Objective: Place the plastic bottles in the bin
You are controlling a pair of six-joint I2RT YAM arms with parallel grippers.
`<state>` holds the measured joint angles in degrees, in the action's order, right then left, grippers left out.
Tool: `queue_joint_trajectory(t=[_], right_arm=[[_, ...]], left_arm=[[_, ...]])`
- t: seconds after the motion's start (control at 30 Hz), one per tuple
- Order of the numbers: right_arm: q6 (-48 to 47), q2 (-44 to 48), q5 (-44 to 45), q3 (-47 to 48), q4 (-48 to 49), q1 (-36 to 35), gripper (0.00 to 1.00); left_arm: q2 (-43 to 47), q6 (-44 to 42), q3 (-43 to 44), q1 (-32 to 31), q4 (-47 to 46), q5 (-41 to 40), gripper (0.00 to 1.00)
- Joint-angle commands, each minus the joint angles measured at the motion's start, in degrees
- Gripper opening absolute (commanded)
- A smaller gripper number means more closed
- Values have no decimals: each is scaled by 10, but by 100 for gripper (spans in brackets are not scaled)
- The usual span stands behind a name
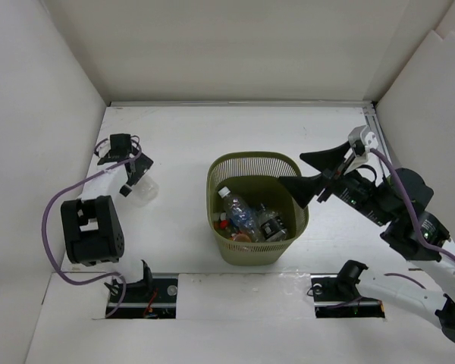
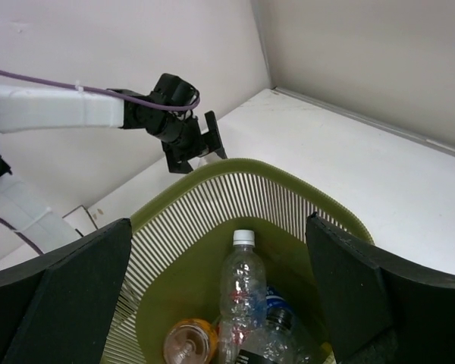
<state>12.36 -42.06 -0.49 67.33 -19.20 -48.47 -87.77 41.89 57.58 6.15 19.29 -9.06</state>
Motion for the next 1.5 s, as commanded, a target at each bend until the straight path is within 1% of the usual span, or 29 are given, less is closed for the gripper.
queue_joint_trajectory(t=[0.0, 0.17, 0.3, 0.37, 0.4, 0.43, 0.47, 0.53, 0.57, 0.63, 0.67, 0.7, 0.73, 0.77, 0.83, 0.87, 0.93, 0.97, 1.0, 1.07, 1.1, 1.13, 1.17, 1.27, 1.3, 1.33, 1.37, 1.43, 1.47], right_arm=[[-11, 2, -12, -11, 7, -6, 100], [-11, 2, -23, -11, 7, -6, 100], [-11, 2, -23, -17, 13, -6, 100], [-11, 8, -28, -23, 13, -6, 100], [-11, 8, -28, -23, 13, -6, 100], [-11, 8, -28, -23, 13, -6, 100], [-6, 14, -36, -23, 13, -6, 100], [-6, 14, -36, -14, 13, -6, 100], [-6, 14, -42, -6, 13, -6, 100], [-6, 8, -43, 24, 0, -6, 100], [-6, 8, -43, 36, 0, -6, 100], [-6, 8, -43, 60, 0, -6, 100], [-13, -4, -43, 73, -6, -6, 100], [-13, -12, -43, 85, -6, -6, 100], [-29, -35, -43, 127, -13, -6, 100], [-35, -63, -43, 140, -13, -6, 100], [-40, -95, -49, 172, -4, -6, 100], [-40, -131, -49, 184, 1, -6, 100], [-40, -151, -54, 197, 1, -6, 100], [-40, -194, -62, 244, 15, -6, 100], [-40, -237, -71, 261, 15, -6, 100], [-40, -259, -71, 278, 21, -6, 100], [-25, -305, -71, 319, 22, -6, 100], [2, -366, -85, 384, 8, -6, 100], [10, -379, -93, 402, 21, -6, 100], [18, -393, -103, 402, 32, -6, 100], [27, -398, -121, 402, 41, -6, 100], [50, -405, -127, 410, 57, 0, 100], [56, -405, -127, 410, 64, 0, 100]], left_arm=[[-25, 15, 4, 34, -40, 18, 100], [-66, 15, 4, 58, -67, 58, 97], [-117, 21, 16, 58, -73, 70, 88], [-130, 21, 16, 58, -81, 84, 68], [-136, 21, 10, 58, -81, 90, 55], [-136, 21, 10, 58, -81, 90, 39], [-136, 21, 10, 58, -81, 90, 13], [-103, 21, 16, 58, -68, 90, 6], [-89, 9, 22, 52, -63, 84, 0], [-55, -6, 46, 43, -53, 84, 0], [-14, -15, 57, 33, -53, 92, 0], [8, -42, 75, 26, -53, 105, 0], [29, -58, 86, 21, -64, 125, 0], [64, -71, 99, 21, -71, 171, 0], [92, -89, 151, 8, -71, 197, 0], [104, -101, 169, -2, -65, 206, 0], [138, -107, 215, -15, -72, 249, 0], [146, -107, 230, -15, -79, 272, 0], [152, -99, 246, -21, -98, 331, 0], [152, -94, 304, -47, -109, 373, 0], [152, -94, 321, -64, -129, 394, 0], [157, -100, 338, -110, -134, 402, 0], [157, -107, 363, -137, -144, 402, 0], [162, -119, 388, -226, -183, 402, 0], [162, -103, 388, -235, -203, 417, 0], [162, -85, 378, -236, -252, 434, 0], [162, -67, 373, -236, -272, 466, 0], [162, -36, 367, -236, -295, 483, 0], [167, -22, 355, -236, -331, 504, 0]])
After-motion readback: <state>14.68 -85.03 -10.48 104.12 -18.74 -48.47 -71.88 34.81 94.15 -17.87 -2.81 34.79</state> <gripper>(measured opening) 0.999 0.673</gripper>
